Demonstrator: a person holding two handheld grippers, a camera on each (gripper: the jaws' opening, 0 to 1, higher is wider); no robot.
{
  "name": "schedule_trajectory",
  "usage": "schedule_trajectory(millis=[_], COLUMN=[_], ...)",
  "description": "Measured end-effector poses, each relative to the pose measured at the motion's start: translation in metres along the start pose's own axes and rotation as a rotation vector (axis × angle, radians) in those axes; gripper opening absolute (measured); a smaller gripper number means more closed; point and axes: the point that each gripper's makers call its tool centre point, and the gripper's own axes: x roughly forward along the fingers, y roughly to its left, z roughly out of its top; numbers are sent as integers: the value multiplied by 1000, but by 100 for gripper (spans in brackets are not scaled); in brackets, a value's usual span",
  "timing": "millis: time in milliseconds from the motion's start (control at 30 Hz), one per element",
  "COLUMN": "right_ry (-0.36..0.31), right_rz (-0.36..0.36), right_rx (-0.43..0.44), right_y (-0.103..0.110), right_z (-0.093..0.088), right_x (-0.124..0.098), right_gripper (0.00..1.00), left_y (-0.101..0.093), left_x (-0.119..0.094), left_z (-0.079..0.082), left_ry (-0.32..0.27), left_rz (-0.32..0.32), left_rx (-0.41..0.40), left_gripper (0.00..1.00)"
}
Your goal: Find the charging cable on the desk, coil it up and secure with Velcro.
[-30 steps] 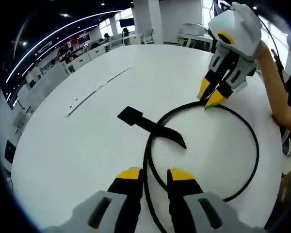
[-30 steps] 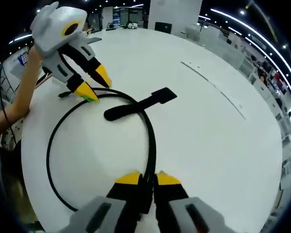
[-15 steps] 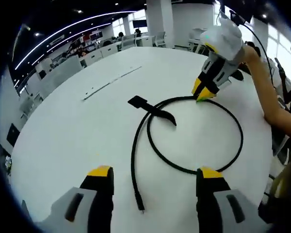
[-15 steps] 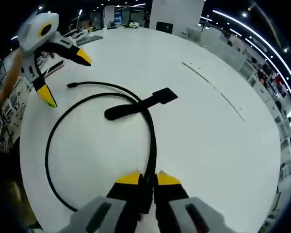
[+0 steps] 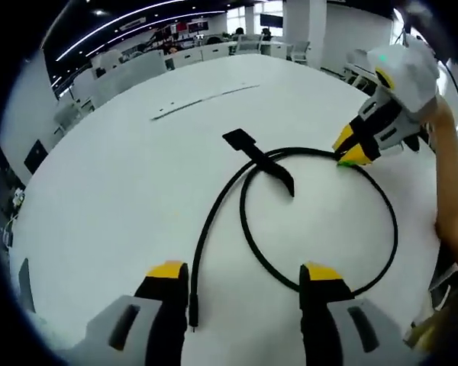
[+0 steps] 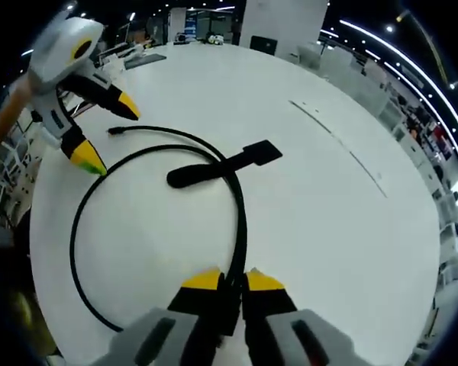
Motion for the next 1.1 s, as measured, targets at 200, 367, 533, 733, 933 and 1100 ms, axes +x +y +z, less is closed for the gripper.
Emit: schedule_trajectory(millis=[200, 367, 533, 733, 933, 1100], right_ry=[-1, 2, 1, 3, 9, 12], right_rz=[1, -3, -4, -5, -14, -20], right_rx=[-3, -9, -8, -11, -19, -22], right_y=[1, 2, 2, 2, 2, 2], right_z=[1, 1, 1, 1, 1, 1], right_x=[0, -1, -1, -1, -1, -1], right_gripper=[12, 12, 12, 12, 12, 12], left_y=[1, 1, 1, -5, -12, -11], left_x=[2, 4, 3, 1, 1, 0], left_z=[-9, -12, -15, -16, -16, -17], left_ry=[50, 58, 68, 80, 98, 101], left_rz=[27, 34, 27, 26, 37, 41], left_rx=[6, 18, 12, 4, 47, 55], left_gripper=[56, 53, 50, 37, 29, 24])
